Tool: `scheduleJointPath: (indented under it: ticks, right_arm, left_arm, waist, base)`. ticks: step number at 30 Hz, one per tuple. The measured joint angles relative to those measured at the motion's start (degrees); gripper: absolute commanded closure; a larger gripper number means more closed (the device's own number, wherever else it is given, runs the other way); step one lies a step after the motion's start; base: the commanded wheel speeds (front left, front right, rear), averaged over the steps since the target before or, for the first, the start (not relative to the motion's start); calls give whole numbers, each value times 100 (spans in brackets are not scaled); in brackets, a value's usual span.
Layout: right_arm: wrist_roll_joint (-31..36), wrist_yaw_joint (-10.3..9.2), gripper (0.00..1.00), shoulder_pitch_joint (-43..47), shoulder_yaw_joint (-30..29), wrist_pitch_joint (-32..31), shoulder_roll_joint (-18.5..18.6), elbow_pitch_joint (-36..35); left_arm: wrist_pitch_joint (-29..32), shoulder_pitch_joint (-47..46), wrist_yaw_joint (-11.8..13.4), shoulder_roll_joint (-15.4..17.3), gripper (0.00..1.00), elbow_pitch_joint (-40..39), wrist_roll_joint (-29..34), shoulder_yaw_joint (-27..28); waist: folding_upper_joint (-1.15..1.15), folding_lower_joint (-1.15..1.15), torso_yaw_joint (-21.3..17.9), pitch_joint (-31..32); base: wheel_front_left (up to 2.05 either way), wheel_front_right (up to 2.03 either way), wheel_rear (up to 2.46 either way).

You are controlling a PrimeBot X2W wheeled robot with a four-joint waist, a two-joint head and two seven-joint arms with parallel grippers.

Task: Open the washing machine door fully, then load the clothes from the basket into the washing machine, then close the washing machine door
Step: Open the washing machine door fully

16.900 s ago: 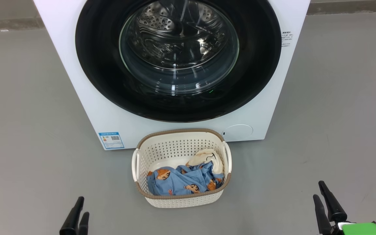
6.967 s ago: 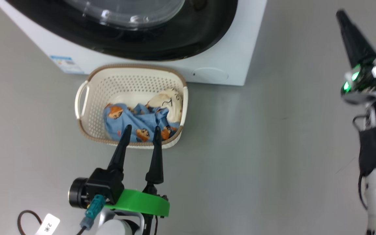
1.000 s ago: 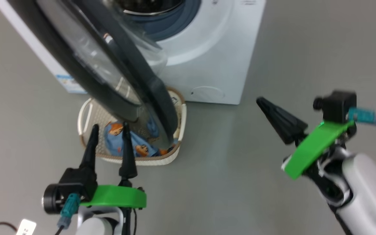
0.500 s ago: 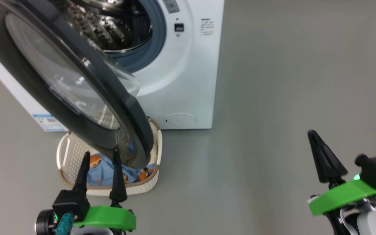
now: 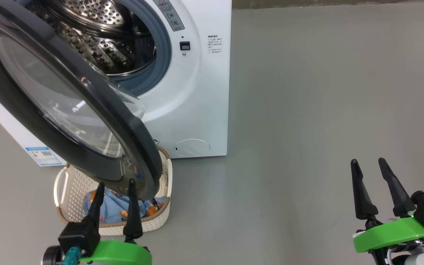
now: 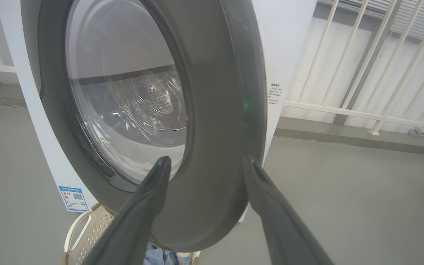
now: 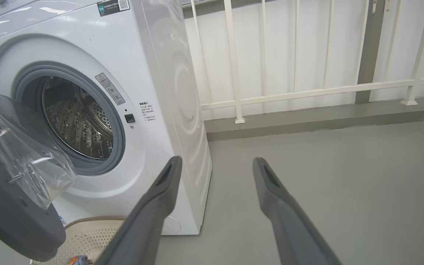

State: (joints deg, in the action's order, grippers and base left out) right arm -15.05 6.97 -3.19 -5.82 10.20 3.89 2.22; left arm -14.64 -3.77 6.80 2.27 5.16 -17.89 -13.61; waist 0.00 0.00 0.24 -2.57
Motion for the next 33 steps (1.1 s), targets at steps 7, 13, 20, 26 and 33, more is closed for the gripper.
scheduleJointPath:
  ticks: [7, 13, 20, 26, 33]
  right_arm:
    - [88, 0, 0, 1, -4, 5, -37, 1]
    - [94, 0, 0, 1, -9, 8, -63, 1]
    - [108, 0, 0, 1, -12, 8, -71, 1]
    - [130, 0, 0, 3, -19, 7, -81, 1]
    - [136, 0, 0, 2, -26, -1, -92, 1]
  left_arm:
    - [0, 0, 0, 0, 0, 10, -1, -2]
    - [0, 0, 1, 1, 0, 15, -10, -12]
    - [0, 0, 3, 1, 0, 16, -10, -18]
    - [0, 4, 8, 1, 0, 15, -11, -22]
    - [0, 5, 8, 1, 0, 25, -10, -22]
  waist:
    - [0, 0, 20, -16]
    - [0, 0, 50, -15]
    - [0, 0, 70, 2]
    - [0, 0, 81, 12]
    - [0, 0, 83, 15]
  base:
    - [0, 0, 0]
    - [0, 0, 0]
    - [0, 0, 0]
    - [0, 0, 0]
    - [0, 0, 0]
